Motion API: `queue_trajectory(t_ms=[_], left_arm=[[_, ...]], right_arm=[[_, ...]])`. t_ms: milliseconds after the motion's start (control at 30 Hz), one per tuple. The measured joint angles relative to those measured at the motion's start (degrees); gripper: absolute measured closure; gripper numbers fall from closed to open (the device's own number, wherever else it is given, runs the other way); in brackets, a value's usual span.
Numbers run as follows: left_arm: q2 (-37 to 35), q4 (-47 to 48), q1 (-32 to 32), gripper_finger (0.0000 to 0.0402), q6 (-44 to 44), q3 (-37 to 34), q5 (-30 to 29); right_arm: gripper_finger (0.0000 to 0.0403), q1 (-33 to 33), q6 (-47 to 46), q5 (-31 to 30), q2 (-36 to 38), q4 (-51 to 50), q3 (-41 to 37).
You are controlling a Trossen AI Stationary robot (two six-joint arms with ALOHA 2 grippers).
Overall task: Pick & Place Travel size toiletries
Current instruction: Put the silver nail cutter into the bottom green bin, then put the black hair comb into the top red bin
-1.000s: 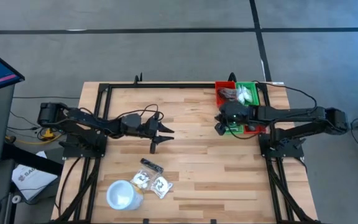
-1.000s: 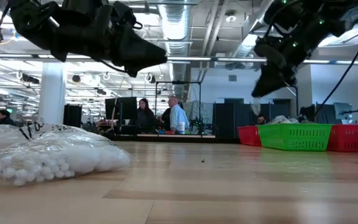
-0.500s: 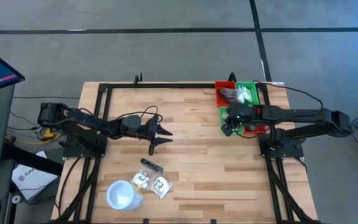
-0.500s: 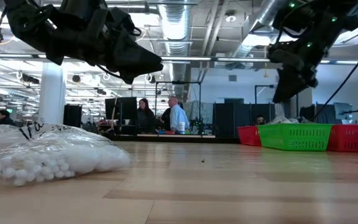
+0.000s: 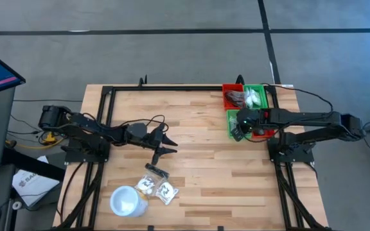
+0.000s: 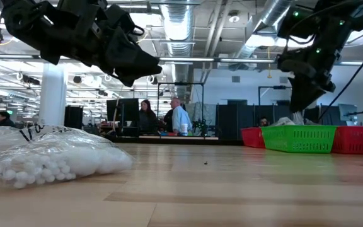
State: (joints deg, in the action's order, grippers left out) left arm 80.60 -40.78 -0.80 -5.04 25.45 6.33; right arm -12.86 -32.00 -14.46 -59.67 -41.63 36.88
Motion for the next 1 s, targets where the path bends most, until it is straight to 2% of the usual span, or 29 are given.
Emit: queue_trajectory(t_ms=[467,800,1000], left_arm=[[0.0,2.4,-0.8,0.0286,-0.5,0.0,0.0],[0.0,2.6,-1.1,0.0286,-1.5,0.0,0.0],[0.0,7.5,-1.6,0.0286,-1.5,0.0,0.4]], right_arm=[[0.0312,-1.3,1.7,-0.8,-4.4,0.3,0.0],[0.0246,-2.3,3.5,-0.8,-4.4,0.1,0.0],[0.0218,-0.9,3.9,-0.7,-4.4,2.0,0.0]])
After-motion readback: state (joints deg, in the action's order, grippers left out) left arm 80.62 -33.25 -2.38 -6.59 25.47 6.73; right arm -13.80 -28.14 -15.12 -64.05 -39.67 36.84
